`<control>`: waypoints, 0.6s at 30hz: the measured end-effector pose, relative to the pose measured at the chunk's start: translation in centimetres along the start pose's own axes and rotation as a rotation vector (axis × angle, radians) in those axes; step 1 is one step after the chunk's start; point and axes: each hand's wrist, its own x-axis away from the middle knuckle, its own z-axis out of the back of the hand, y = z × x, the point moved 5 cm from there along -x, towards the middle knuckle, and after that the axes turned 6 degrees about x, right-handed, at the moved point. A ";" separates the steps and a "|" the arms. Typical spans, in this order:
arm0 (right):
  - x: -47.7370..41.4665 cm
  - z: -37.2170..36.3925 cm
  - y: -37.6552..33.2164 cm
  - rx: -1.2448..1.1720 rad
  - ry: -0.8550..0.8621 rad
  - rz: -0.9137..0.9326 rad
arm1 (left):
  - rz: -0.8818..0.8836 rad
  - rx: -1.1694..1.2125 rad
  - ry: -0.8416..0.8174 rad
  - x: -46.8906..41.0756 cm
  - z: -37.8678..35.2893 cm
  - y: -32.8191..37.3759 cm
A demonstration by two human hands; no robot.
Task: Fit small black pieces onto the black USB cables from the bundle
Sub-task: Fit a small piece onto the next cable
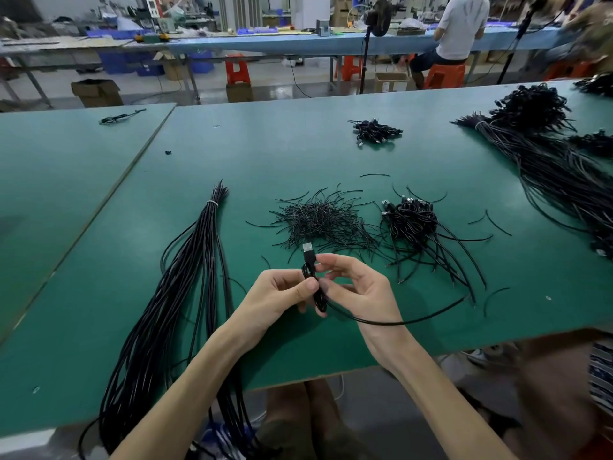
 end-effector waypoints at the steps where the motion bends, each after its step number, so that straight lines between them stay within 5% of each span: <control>1: 0.1 -0.1 0.0 -0.005 -0.007 -0.004 | 0.003 -0.005 0.003 0.0 0.0 0.0; 18: 1.1 -1.4 0.5 0.106 -0.070 -0.029 | 0.038 0.072 0.063 0.2 0.3 -0.4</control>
